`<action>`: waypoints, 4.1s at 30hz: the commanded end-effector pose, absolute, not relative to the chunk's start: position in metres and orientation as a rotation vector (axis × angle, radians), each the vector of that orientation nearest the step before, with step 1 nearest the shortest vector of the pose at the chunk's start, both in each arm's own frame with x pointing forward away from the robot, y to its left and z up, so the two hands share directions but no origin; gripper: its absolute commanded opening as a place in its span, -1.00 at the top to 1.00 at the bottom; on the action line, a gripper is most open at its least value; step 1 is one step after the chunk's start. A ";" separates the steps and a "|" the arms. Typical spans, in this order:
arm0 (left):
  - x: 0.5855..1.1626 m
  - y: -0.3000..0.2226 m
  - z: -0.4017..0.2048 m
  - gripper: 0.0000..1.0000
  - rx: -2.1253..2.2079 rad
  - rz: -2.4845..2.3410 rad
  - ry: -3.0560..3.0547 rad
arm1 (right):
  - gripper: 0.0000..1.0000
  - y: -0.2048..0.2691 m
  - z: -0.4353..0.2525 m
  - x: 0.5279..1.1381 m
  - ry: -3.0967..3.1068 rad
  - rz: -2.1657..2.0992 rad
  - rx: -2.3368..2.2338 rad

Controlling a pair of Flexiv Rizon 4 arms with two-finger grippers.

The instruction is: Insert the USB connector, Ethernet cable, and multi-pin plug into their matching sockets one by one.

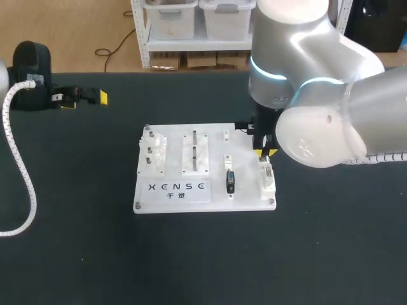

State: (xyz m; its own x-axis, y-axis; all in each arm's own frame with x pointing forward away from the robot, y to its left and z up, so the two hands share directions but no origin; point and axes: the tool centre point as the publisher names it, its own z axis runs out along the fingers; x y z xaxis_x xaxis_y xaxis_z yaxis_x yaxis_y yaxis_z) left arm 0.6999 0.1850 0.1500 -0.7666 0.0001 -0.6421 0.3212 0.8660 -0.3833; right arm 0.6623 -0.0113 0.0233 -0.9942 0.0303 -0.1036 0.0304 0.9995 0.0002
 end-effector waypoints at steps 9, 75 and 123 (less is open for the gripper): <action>0.700 0.185 0.150 -1.00 0.231 -0.636 2.374 | 1.00 -0.014 0.014 0.659 3.059 -0.026 0.053; 0.700 0.185 0.150 -1.00 0.231 -0.636 2.374 | -1.00 0.059 0.054 0.619 3.054 -0.058 -0.051; 0.700 0.185 0.150 -1.00 0.231 -0.636 2.374 | -1.00 0.076 0.023 0.599 3.119 -0.002 -0.022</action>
State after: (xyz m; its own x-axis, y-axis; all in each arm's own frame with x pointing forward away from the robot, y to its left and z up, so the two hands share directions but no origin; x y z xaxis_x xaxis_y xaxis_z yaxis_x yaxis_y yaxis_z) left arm 0.6999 0.1849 0.1500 -0.7666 0.0002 -0.6422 0.3213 0.8659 -0.3833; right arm 0.6011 0.0729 0.0233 -0.9997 -0.0167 -0.0181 -0.0168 0.9998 0.0053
